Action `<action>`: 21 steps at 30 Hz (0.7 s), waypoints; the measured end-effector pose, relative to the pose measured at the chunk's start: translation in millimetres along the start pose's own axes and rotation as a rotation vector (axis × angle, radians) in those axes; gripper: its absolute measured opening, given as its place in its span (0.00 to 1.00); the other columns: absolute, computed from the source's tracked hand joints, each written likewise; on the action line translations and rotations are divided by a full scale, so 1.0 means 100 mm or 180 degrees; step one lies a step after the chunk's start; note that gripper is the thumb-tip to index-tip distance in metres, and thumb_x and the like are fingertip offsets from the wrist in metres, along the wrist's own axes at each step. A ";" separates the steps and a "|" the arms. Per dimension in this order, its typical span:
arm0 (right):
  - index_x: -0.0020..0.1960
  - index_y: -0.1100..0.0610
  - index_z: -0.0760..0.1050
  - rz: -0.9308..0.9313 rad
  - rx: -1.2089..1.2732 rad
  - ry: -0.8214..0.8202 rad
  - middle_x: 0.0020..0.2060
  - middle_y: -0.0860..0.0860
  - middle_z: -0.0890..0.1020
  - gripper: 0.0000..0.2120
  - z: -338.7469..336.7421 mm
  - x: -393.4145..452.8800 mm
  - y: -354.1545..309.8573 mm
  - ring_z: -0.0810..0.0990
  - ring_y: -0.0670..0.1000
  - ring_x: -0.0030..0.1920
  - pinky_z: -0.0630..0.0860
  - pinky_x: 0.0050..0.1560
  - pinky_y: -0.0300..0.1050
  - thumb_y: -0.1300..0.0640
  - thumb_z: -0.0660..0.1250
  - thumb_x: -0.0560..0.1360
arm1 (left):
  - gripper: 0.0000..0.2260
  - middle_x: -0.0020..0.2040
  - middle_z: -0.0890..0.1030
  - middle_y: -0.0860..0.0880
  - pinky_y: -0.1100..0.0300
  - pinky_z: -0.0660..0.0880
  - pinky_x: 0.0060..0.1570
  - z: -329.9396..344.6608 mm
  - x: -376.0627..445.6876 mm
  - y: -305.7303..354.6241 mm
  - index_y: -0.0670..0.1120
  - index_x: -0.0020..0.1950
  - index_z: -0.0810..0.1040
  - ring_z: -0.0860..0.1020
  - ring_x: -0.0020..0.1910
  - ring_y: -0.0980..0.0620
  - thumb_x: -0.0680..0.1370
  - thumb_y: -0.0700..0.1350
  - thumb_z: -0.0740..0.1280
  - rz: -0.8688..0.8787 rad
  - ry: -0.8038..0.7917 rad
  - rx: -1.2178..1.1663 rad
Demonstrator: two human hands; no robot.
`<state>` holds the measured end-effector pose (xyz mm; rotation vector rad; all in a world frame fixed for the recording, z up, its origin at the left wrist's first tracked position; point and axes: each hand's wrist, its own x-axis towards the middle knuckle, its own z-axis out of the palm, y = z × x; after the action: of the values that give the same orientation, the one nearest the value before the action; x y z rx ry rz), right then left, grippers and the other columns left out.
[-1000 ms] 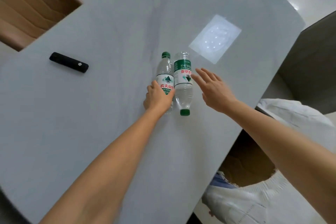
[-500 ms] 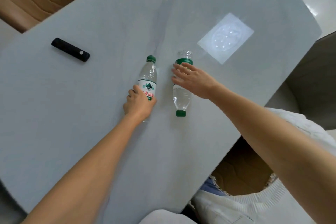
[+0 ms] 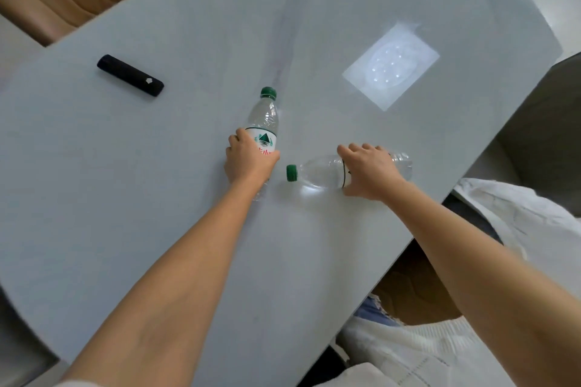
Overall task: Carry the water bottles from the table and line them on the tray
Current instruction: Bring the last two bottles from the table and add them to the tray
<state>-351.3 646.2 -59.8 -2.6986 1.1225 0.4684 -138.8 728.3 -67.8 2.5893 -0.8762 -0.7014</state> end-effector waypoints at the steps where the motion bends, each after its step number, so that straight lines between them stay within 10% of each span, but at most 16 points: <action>1: 0.52 0.56 0.67 0.0192 0.0254 -0.0009 0.43 0.52 0.75 0.23 0.04 -0.08 -0.03 0.76 0.59 0.46 0.63 0.40 0.45 0.50 0.71 0.63 | 0.31 0.63 0.72 0.40 0.50 0.71 0.48 0.01 -0.03 -0.02 0.40 0.63 0.66 0.74 0.59 0.38 0.68 0.52 0.74 0.0035 -0.0005 -0.0037; 8: 0.39 0.57 0.69 0.1831 0.1818 0.0270 0.30 0.49 0.74 0.19 0.31 -0.74 -0.45 0.74 0.54 0.32 0.63 0.29 0.43 0.45 0.71 0.61 | 0.27 0.59 0.75 0.42 0.51 0.75 0.52 -0.08 -0.55 -0.56 0.39 0.62 0.68 0.76 0.54 0.41 0.69 0.49 0.74 0.0132 -0.0445 -0.0588; 13: 0.41 0.54 0.76 0.2719 0.4423 0.0653 0.35 0.51 0.80 0.15 0.14 -1.36 -0.79 0.78 0.50 0.34 0.73 0.31 0.40 0.46 0.76 0.64 | 0.13 0.46 0.80 0.42 0.50 0.78 0.45 -0.30 -1.13 -0.78 0.40 0.54 0.77 0.79 0.41 0.45 0.73 0.45 0.72 -0.0320 -0.1357 -0.2256; 21: 0.53 0.57 0.76 0.2248 0.6780 0.1657 0.38 0.54 0.83 0.15 -0.24 -2.95 -1.08 0.83 0.53 0.36 0.80 0.38 0.46 0.50 0.71 0.71 | 0.13 0.44 0.82 0.40 0.53 0.81 0.39 -0.68 -2.25 -0.13 0.43 0.58 0.74 0.82 0.38 0.46 0.76 0.46 0.67 0.0568 -0.3097 -0.2995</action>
<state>-465.0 908.9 72.0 -0.4925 1.2556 -0.9354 -251.1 890.2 61.1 1.2601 -0.7018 -1.8161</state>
